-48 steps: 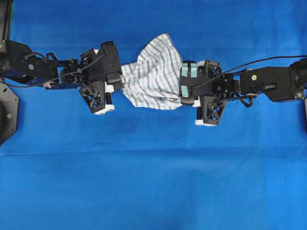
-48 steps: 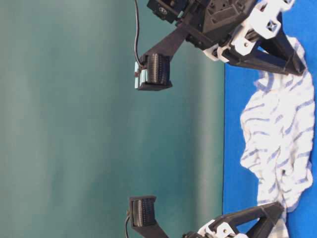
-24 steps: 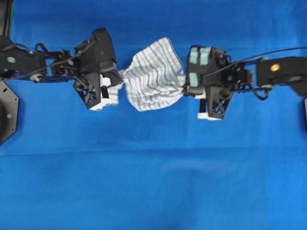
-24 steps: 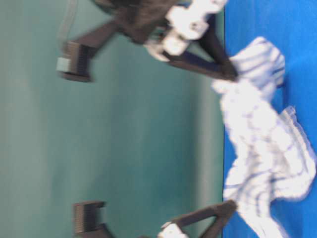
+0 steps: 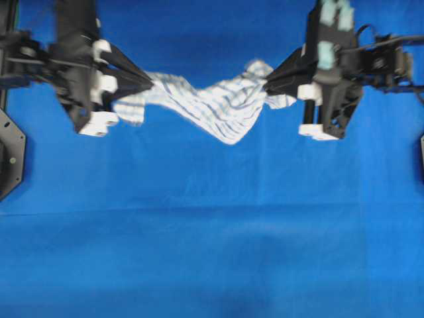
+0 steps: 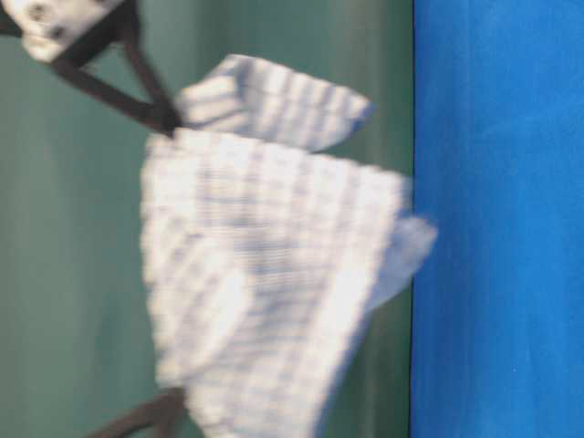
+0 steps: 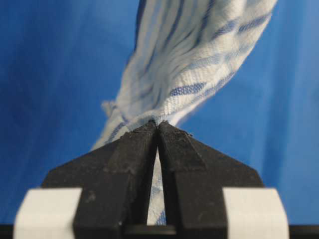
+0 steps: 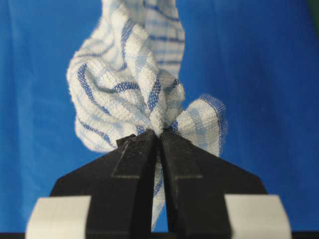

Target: Lift the towel with both arms.

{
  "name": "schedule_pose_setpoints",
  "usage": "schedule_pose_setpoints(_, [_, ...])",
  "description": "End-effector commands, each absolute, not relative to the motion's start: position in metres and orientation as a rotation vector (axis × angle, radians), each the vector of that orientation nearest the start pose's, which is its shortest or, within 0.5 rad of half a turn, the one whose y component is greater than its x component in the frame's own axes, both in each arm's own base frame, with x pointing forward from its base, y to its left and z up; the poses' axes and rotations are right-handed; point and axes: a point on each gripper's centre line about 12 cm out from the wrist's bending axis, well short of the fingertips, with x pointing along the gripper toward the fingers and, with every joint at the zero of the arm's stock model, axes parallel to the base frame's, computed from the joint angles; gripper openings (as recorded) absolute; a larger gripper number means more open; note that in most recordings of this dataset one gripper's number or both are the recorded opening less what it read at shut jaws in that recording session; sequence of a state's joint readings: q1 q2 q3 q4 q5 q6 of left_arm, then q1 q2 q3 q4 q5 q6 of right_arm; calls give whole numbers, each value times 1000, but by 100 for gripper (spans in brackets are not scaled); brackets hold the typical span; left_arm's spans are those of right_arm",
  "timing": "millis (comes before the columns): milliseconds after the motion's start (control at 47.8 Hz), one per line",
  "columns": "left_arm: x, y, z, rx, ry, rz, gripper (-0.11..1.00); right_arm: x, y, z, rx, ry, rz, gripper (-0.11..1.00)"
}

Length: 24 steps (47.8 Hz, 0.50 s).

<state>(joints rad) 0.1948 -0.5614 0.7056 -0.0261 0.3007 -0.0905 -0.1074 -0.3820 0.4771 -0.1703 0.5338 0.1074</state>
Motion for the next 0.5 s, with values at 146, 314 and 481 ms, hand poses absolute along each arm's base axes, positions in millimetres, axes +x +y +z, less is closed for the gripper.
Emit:
schedule_pose_setpoints(146, [276, 52, 378, -134, 294, 196, 1, 317, -46, 406, -49, 487, -189, 4])
schedule_pose_setpoints(314, [271, 51, 404, -117, 236, 192, 1, 310, -45, 433, -59, 437, -193, 4])
schedule_pose_setpoints(481, [268, 51, 427, -105, 185, 189, 1, 306, -45, 452, -74, 411, -195, 4])
